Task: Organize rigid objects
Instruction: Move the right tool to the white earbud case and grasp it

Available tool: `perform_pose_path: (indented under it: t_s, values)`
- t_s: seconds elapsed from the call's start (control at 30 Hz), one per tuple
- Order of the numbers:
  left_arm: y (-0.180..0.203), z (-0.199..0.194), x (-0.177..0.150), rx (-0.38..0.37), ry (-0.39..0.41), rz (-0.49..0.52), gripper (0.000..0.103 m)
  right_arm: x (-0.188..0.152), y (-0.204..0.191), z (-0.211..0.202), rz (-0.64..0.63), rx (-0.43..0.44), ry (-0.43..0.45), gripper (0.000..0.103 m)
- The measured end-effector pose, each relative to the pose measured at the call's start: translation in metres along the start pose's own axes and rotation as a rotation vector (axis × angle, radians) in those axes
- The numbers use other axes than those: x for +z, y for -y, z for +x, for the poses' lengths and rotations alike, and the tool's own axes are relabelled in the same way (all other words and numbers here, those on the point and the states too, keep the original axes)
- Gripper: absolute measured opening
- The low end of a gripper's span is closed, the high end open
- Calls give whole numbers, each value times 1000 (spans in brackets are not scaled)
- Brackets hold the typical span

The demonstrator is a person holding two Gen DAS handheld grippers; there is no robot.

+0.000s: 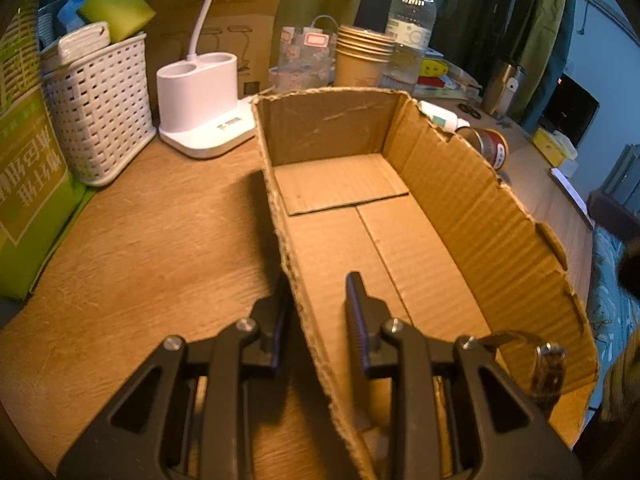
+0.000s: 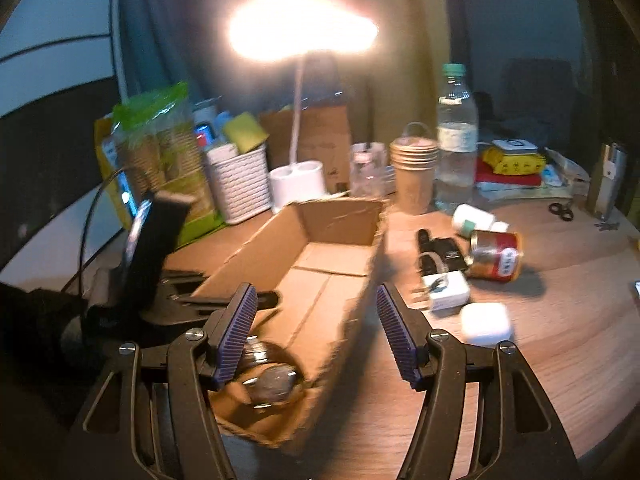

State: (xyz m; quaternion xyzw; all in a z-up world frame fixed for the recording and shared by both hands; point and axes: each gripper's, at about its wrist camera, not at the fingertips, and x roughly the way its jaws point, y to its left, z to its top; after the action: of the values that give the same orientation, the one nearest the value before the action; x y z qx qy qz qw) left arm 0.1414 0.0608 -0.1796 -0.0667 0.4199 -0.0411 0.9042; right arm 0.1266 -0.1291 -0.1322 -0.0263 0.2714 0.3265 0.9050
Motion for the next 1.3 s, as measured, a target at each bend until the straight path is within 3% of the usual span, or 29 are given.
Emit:
perform_pose_path:
  t_s: [0.43, 1.3]
  values:
    - [-3, 1, 0, -5, 4, -22, 27, -5, 74, 20, 62, -136, -28, 66]
    - [-4, -1, 1, 64, 20, -51, 28, -9, 146, 69, 153, -207, -161, 66]
